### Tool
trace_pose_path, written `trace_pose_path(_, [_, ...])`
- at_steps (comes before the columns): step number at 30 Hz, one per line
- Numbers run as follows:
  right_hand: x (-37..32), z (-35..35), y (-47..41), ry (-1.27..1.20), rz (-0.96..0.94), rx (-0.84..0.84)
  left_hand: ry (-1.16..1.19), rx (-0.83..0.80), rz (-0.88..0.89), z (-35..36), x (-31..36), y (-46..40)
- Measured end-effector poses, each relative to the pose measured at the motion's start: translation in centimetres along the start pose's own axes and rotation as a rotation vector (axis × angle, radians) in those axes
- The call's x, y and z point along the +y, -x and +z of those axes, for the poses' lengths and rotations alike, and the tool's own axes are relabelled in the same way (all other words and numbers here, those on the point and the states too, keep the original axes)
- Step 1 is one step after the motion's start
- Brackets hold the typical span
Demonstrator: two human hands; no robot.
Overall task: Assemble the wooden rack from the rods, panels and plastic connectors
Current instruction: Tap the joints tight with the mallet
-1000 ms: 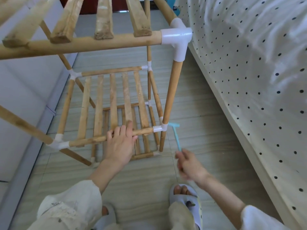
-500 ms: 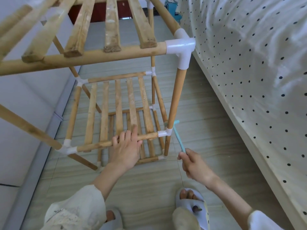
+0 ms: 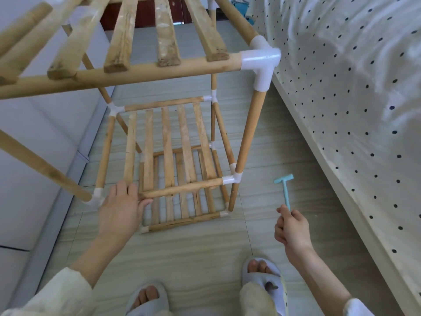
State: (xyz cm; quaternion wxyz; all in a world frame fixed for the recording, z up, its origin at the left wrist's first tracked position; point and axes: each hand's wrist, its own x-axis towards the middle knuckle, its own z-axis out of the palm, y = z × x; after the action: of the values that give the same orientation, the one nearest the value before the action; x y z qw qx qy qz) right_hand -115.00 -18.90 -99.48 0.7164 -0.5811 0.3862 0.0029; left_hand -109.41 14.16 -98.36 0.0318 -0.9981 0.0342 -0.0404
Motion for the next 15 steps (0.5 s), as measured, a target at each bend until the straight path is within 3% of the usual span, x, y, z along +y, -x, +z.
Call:
trace_pose_path(6, [-0.4,2.0,-0.2,-0.155,-0.06,0.059,0.009,-0.08,-0.078,-1.8,6.8,-2.5])
trace_pose_path(8, [-0.7,3.0,-0.7,-0.114,-0.066,0.008,0.096,-0.05,0.058,-1.8,9.2,-2.9])
trace_pose_path(10, [-1.5,3.8,-1.5,-0.057,-0.103,-0.014,0.016,0.015,0.155,-0.6,10.7,-2.9])
trace_pose_path(15, [-6.0,5.7,-6.1,-0.385,-0.161,0.264,-0.098,0.065,0.179,1.3,11.6,-2.7])
